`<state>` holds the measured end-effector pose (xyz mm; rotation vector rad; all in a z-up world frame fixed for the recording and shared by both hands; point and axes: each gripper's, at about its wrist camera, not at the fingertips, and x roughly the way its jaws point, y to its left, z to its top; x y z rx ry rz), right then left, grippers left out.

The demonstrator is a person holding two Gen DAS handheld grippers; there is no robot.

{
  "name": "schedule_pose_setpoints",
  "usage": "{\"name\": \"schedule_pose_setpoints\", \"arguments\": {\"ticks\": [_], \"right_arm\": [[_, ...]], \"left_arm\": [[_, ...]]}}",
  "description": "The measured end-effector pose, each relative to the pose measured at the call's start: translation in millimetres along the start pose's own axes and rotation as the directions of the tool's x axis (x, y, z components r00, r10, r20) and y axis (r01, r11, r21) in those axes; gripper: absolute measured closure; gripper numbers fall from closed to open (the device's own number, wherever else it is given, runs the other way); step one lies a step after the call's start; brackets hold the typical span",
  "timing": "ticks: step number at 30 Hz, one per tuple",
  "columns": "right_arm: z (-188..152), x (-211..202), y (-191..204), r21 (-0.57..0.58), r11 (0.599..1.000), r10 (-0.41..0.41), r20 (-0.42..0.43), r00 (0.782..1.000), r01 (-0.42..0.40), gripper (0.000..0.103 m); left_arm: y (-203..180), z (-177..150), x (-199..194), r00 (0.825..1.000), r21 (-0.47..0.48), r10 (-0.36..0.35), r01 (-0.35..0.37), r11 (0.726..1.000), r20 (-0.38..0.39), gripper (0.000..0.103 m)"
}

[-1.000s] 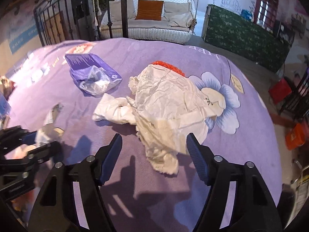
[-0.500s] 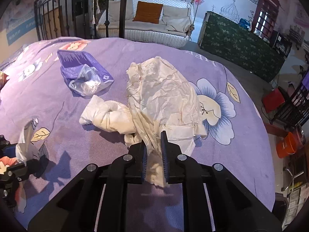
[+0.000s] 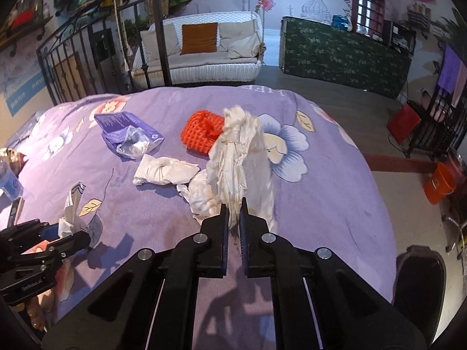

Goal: Collect trash
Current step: 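Grasp the white paper bag with red logo with the right tool, then carry the paper bag into the bin and open the right tool while the left tool carries the striped paper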

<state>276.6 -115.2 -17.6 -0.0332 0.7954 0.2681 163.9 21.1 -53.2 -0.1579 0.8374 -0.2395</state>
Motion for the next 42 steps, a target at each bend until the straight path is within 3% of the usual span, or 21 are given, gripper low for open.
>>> {"name": "schedule_pose_setpoints", "arguments": {"ticks": [17,28,36,42], "right_arm": [[-63,-82,-48,0.16,0.987,-0.003,0.054,0.999,-0.005,0.096],[-93,-141,-100,0.254,0.965,-0.093,0.101,0.99,0.065,0.097],[-120,-170,-159,0.367,0.914,-0.221,0.085,0.972,0.176,0.097],[-143,-152,-196,0.447,0.867,-0.245,-0.001,0.97,0.219,0.097]], "left_arm": [[-65,-12,-10,0.994,0.093,-0.107,0.106,0.99,0.01,0.068],[-124,-11,-6,0.979,0.196,-0.203,0.199,0.96,0.002,0.068],[-164,-13,-1,0.964,0.262,-0.266,0.261,0.929,-0.017,0.068],[-184,-14,5,0.955,0.289,-0.295,0.293,0.912,-0.037,0.068]]}}
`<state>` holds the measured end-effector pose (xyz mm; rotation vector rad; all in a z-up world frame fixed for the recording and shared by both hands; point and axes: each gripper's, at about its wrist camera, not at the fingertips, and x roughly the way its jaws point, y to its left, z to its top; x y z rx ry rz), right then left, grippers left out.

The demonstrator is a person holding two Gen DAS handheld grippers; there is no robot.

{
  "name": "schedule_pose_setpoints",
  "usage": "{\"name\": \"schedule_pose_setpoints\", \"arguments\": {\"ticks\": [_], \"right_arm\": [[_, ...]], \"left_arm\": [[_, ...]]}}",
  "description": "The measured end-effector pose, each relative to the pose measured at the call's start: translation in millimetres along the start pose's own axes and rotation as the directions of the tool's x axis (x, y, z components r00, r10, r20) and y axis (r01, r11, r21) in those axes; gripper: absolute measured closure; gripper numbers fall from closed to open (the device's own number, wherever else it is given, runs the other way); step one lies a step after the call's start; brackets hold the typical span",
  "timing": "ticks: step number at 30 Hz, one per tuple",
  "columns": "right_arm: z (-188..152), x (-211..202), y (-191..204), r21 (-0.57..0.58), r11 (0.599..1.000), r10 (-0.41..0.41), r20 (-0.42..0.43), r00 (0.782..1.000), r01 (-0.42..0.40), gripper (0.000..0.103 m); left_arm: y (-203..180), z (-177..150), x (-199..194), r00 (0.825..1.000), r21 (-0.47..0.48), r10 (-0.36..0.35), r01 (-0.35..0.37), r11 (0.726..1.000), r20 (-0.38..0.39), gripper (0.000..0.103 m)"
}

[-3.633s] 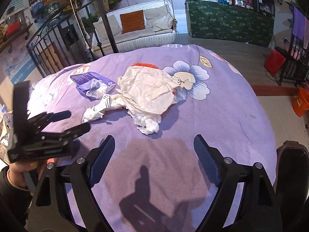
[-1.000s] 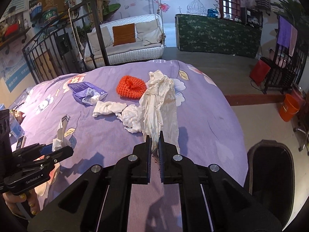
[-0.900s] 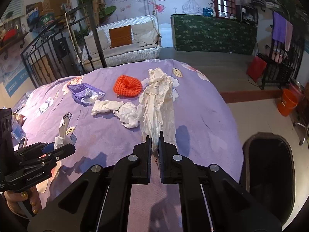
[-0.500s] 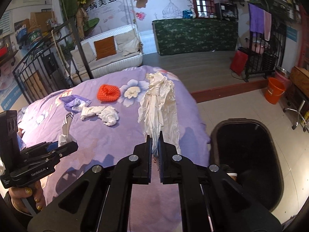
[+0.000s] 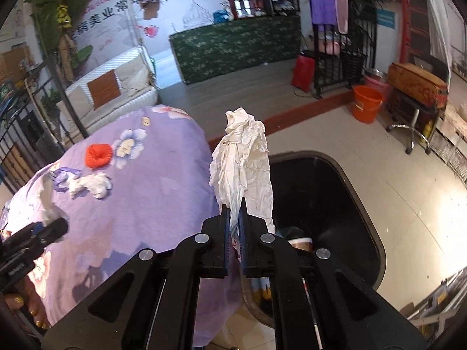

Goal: Collect trash
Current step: 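Carry the paper bag into the bin and open the right tool while the left tool carries the striped paper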

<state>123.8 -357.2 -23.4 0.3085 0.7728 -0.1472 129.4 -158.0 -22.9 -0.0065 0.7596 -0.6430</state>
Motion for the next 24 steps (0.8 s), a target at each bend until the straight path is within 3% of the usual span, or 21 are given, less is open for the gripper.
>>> {"name": "schedule_pose_setpoints", "arguments": {"ticks": [16,19,21,24], "right_arm": [[-38,103,-59,0.165,0.98,-0.069,-0.246,0.967,0.111,0.096],[-42,108,-61,0.169,0.978,-0.076,-0.265,0.961,0.124,0.081],[-45,105,-65,0.186,0.975,-0.076,-0.248,0.966,0.124,0.049],[-44,96,-65,0.2,0.972,-0.078,-0.211,0.974,0.121,0.044]], "left_arm": [[-16,-1,23,0.998,0.027,-0.03,0.032,0.999,-0.055,0.068],[-20,-2,27,0.997,0.033,-0.035,0.037,0.999,-0.066,0.068],[-22,-2,29,0.997,0.038,-0.035,0.038,0.999,-0.072,0.068],[-27,-3,31,0.996,0.042,-0.045,0.048,0.998,-0.081,0.068]]}}
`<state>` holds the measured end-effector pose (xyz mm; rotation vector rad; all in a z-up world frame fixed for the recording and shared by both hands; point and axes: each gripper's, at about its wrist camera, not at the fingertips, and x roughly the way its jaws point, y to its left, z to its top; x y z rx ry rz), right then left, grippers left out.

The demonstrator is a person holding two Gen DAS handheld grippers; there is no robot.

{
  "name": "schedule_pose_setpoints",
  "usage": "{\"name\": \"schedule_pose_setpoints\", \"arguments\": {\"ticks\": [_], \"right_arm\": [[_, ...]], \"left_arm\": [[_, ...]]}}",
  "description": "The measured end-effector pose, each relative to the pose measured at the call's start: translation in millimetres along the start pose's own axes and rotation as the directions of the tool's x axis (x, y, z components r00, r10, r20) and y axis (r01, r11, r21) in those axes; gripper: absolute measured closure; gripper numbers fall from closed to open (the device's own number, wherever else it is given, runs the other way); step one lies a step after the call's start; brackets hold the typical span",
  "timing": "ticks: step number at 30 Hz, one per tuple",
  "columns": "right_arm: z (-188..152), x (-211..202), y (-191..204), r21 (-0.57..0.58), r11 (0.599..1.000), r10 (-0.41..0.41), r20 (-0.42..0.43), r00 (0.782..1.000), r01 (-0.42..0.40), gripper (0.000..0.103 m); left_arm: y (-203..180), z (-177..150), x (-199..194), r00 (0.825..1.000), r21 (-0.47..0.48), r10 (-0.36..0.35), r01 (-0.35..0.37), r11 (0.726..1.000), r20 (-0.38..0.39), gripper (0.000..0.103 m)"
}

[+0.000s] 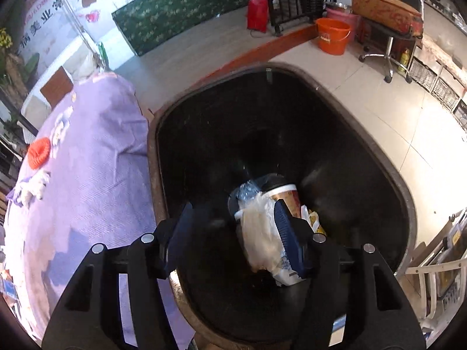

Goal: Collect trash
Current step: 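Carry the paper bag into the bin and open the right tool while the left tool carries the striped paper, then lower the striped paper into the bin and open the left tool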

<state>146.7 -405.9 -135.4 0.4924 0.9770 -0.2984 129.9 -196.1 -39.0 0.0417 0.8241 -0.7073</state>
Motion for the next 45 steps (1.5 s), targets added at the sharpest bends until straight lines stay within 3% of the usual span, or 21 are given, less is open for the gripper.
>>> {"name": "schedule_pose_setpoints", "arguments": {"ticks": [6,19,32,42,44,45], "right_arm": [[3,-28,0,0.007,1.0,-0.008,0.076,0.997,0.008,0.04],[13,-101,-17,0.042,0.999,-0.043,0.253,0.967,0.034,0.032],[8,-125,-43,0.11,0.993,-0.075,0.302,0.95,0.044,0.026],[4,-138,-63,0.163,0.985,-0.108,0.344,0.933,0.054,0.022],[4,-141,-65,0.174,0.983,-0.114,0.349,0.93,0.055,0.022],[3,-142,-66,0.179,0.982,-0.116,0.355,0.928,0.055,0.022]], "left_arm": [[-14,3,10,0.999,0.022,-0.03,0.031,0.999,-0.018,0.068],[-69,18,57,0.983,0.073,-0.144,0.153,0.986,-0.113,0.068],[-99,28,103,0.957,0.068,-0.197,0.216,0.974,-0.213,0.068],[-119,27,136,0.939,0.077,-0.19,0.22,0.973,-0.285,0.068],[-120,26,140,0.936,0.077,-0.189,0.221,0.972,-0.298,0.065],[-122,24,142,0.934,0.075,-0.188,0.22,0.973,-0.305,0.059]]}}
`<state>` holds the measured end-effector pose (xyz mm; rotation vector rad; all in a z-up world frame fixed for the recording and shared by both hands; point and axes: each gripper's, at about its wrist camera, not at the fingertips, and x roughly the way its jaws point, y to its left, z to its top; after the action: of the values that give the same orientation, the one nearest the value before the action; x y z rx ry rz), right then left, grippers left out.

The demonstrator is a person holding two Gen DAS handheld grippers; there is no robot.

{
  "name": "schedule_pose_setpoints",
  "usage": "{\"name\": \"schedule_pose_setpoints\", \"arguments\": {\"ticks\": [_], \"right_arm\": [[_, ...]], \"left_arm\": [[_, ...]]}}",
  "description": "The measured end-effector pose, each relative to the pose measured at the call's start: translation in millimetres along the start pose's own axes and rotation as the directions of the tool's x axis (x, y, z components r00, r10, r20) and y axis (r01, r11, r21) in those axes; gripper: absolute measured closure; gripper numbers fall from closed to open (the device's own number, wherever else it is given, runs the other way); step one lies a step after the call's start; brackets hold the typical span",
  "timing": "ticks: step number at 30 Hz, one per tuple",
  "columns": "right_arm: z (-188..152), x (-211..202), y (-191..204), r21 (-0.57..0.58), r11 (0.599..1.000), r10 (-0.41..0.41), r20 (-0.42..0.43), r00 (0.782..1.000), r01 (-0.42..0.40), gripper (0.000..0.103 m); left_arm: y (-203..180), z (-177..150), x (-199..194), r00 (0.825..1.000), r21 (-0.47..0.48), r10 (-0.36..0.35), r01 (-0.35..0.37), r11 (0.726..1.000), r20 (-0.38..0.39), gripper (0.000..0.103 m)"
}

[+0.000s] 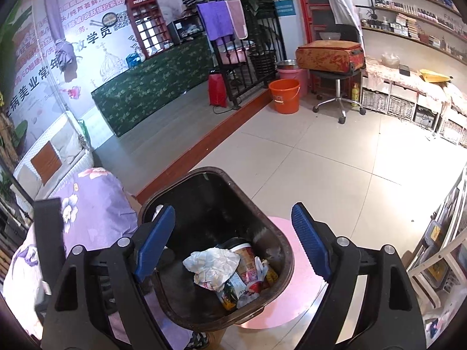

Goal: Collect trash
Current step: 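Lower the striped paper into the bin and open the left tool, then move both tools back from the bin over the table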

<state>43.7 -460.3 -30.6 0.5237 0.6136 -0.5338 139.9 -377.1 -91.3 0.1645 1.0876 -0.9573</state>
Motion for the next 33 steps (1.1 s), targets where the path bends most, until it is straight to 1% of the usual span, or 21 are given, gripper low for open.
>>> {"name": "schedule_pose_setpoints", "arguments": {"ticks": [1,2,3,4,7,9,12,15,18,21,25,27,30,32,33], "right_arm": [[1,-1,-1,0.001,1.0,-0.001,0.004,1.0,0.001,0.022],[2,-1,-1,0.001,1.0,-0.003,0.007,1.0,0.003,0.022],[2,-2,-1,0.002,1.0,-0.003,0.012,1.0,0.003,0.022],[2,-3,-1,0.004,1.0,-0.004,0.016,1.0,0.004,0.022],[4,-6,-2,0.009,1.0,-0.006,0.031,1.0,0.005,0.021],[4,-7,-2,0.016,1.0,-0.004,0.044,0.999,0.003,0.018],[5,-7,0,0.013,1.0,0.005,0.046,0.999,-0.005,0.017],[5,-5,5,0.0,1.0,0.019,0.041,0.999,-0.019,0.017],[4,-4,13,-0.013,0.999,0.04,0.036,0.999,-0.039,0.016],[2,-2,22,-0.024,0.998,0.061,0.029,0.998,-0.06,0.013],[0,2,37,-0.041,0.995,0.095,0.012,0.995,-0.095,0.012],[-1,3,46,-0.056,0.992,0.114,0.009,0.993,-0.114,0.012],[-3,6,61,-0.074,0.988,0.138,-0.002,0.99,-0.138,0.012],[-4,9,70,-0.08,0.983,0.161,-0.016,0.987,-0.162,0.012],[-6,11,77,-0.088,0.98,0.176,-0.028,0.984,-0.178,0.012]], "left_arm": [[0,0,2,1.0,-0.003,-0.005,0.005,1.0,-0.005,0.049],[-1,-3,2,1.0,-0.004,-0.014,0.014,1.0,-0.003,0.043],[-1,-3,0,1.0,-0.003,-0.021,0.021,1.0,0.004,0.03],[-3,-6,-3,0.999,0.006,-0.025,0.025,1.0,0.021,0.023],[-5,-10,-9,0.999,0.04,0.007,-0.009,0.999,0.044,0.015],[-5,-14,-17,0.998,0.054,0.026,-0.029,0.998,0.063,0.014],[-3,-19,-30,0.994,0.071,0.05,-0.058,0.996,0.101,0.01],[0,-26,-43,0.987,0.065,0.08,-0.09,0.994,0.138,0.009],[7,-31,-57,0.982,0.055,0.107,-0.117,0.992,0.158,0.008],[13,-36,-74,0.972,0.054,0.142,-0.154,0.987,0.187,0.008],[22,-44,-94,0.958,0.048,0.183,-0.198,0.979,0.218,0.007],[29,-48,-102,0.952,0.031,0.207,-0.219,0.975,0.227,0.007],[43,-56,-114,0.946,-0.004,0.223,-0.229,0.973,0.233,0.007],[53,-61,-122,0.937,-0.03,0.253,-0.253,0.967,0.241,0.007],[57,-62,-124,0.935,-0.041,0.261,-0.259,0.965,0.241,0.007]]}}
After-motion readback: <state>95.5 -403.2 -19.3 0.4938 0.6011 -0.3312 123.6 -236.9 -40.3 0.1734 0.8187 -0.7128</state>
